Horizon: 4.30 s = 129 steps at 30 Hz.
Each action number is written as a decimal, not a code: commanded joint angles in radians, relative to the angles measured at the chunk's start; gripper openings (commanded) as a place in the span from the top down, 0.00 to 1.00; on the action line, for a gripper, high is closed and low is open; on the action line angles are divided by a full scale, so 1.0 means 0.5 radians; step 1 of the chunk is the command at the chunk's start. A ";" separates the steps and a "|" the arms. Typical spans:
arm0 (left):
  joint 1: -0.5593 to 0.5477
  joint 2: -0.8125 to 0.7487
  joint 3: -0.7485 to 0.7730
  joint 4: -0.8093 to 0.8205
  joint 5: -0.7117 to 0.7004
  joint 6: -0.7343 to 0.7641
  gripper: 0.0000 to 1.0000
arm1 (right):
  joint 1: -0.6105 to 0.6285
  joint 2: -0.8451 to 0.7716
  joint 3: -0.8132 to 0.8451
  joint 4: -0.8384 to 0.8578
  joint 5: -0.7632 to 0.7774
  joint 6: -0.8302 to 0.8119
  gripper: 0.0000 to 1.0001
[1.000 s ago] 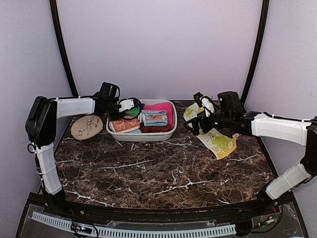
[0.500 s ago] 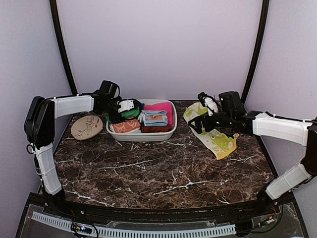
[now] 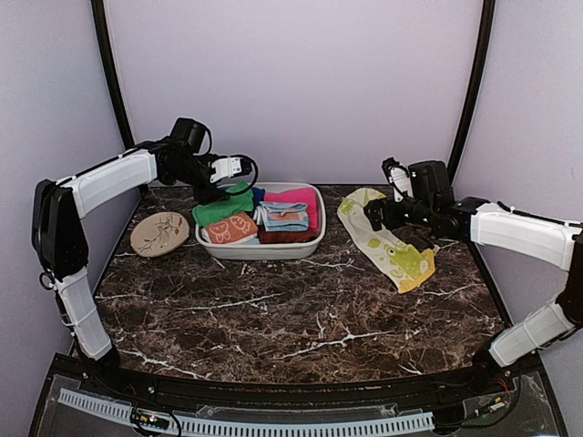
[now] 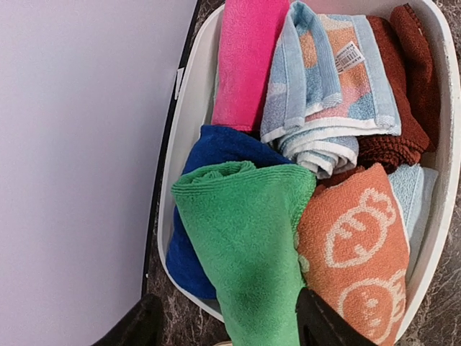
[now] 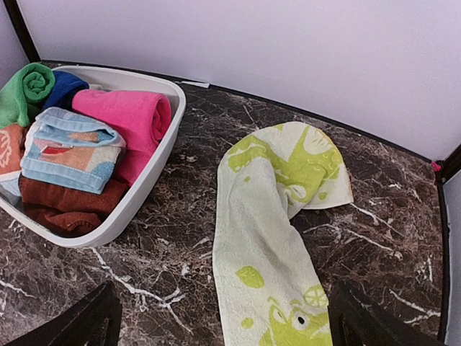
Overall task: Roll the towels
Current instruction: Place the towel in the storage box, then move the towel to the center of the board, then flatten out the towel at the center of the board.
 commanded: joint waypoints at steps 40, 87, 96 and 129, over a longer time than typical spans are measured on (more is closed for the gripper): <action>0.191 -1.125 -1.060 0.185 -0.305 -0.820 0.01 | 0.147 0.532 -0.586 -0.152 -0.508 0.973 0.40; -0.722 -0.204 -1.217 0.243 0.311 -1.048 0.23 | -0.181 0.898 0.453 -0.779 -0.281 0.493 0.27; -0.729 -0.014 -1.140 0.220 0.389 -1.164 0.25 | -0.301 0.898 0.225 -0.661 -0.366 0.516 0.31; -0.463 -0.595 -1.460 -0.027 -0.353 -0.416 1.00 | -0.379 1.260 1.054 -0.875 -0.765 0.118 0.34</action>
